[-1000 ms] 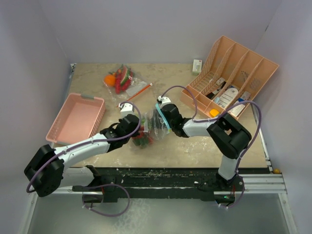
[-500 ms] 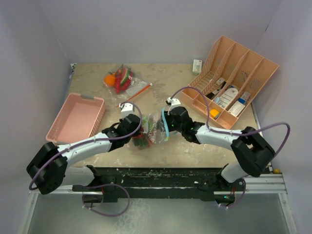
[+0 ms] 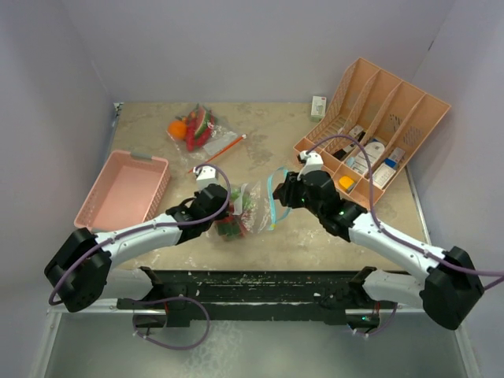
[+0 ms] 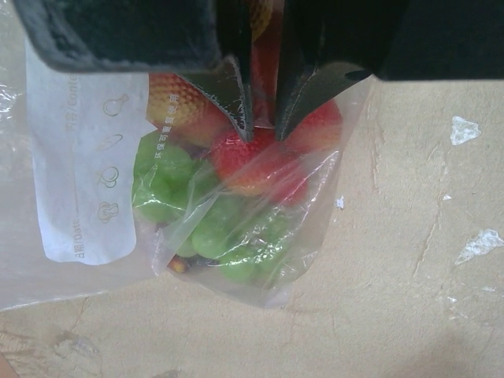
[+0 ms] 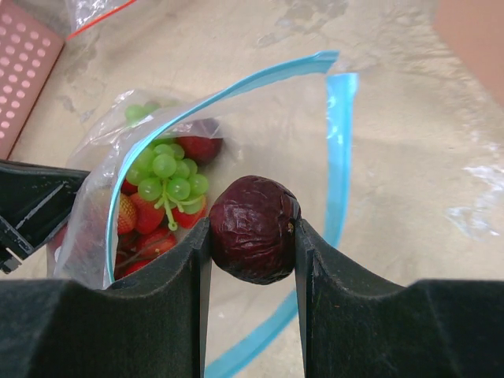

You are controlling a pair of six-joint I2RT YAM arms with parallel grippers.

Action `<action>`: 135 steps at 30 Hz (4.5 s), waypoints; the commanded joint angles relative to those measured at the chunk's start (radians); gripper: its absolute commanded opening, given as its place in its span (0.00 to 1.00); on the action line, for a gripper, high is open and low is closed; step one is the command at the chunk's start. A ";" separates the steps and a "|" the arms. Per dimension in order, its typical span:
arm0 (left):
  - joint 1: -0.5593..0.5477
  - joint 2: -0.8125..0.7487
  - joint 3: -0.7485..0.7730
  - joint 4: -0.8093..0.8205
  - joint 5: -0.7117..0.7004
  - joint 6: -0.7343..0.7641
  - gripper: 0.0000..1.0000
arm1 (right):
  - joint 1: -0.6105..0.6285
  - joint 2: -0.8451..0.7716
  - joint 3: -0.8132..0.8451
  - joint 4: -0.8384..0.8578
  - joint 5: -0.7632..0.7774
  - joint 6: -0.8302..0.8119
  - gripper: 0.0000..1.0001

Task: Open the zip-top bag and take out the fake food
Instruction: Pick up the fake fruit from the zipper food storage bag, then place the fake fruit in the bin.

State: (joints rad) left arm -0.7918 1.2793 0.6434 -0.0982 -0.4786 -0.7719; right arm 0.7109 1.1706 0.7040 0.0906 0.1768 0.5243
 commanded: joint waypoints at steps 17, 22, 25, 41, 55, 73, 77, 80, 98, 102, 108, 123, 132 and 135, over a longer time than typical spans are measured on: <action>0.005 -0.257 0.153 0.050 0.321 0.173 0.75 | -0.018 -0.336 0.168 -0.228 0.077 -0.061 0.18; 0.005 -0.278 0.085 0.353 0.614 0.224 0.84 | -0.017 -0.297 0.158 -0.092 -0.143 -0.029 0.18; 0.002 -0.249 0.087 0.424 0.717 0.232 0.85 | -0.017 -0.257 0.161 -0.053 -0.221 -0.015 0.18; 0.000 -0.174 0.073 0.575 0.866 0.238 0.71 | -0.016 -0.243 0.151 0.029 -0.375 0.021 0.18; 0.000 -0.211 0.059 0.558 0.806 0.222 0.16 | -0.017 -0.230 0.144 0.035 -0.410 0.023 0.18; 0.001 -0.255 0.088 0.472 0.794 0.287 0.44 | -0.017 -0.205 0.161 -0.022 -0.426 -0.063 0.20; 0.000 -0.248 0.114 0.436 0.809 0.304 0.48 | -0.017 -0.196 0.169 -0.023 -0.411 -0.086 0.20; 0.001 -0.238 0.118 0.437 0.826 0.305 0.37 | -0.017 -0.204 0.169 -0.012 -0.421 -0.083 0.21; 0.000 -0.244 0.093 0.476 0.830 0.277 0.00 | -0.017 -0.183 0.160 -0.056 -0.476 -0.092 0.44; 0.000 -0.235 0.081 0.481 0.761 0.235 0.00 | -0.018 -0.163 0.168 -0.038 -0.446 -0.072 0.53; 0.002 -0.210 0.067 0.511 0.698 0.213 0.00 | -0.017 -0.116 0.210 -0.075 -0.335 -0.068 0.70; 0.150 -0.312 0.116 0.133 0.354 0.170 0.00 | -0.089 -0.168 0.196 -0.154 -0.052 0.022 0.85; 0.538 -0.368 0.163 -0.187 0.236 0.056 0.00 | -0.092 -0.182 0.143 -0.121 -0.114 0.021 0.84; 0.673 -0.394 0.140 -0.215 0.198 0.021 0.00 | -0.092 -0.183 0.129 -0.114 -0.143 0.026 0.84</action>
State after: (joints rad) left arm -0.2638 0.9302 0.7670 -0.2192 -0.1848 -0.6720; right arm 0.6205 0.9993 0.8459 -0.0692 0.0765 0.5343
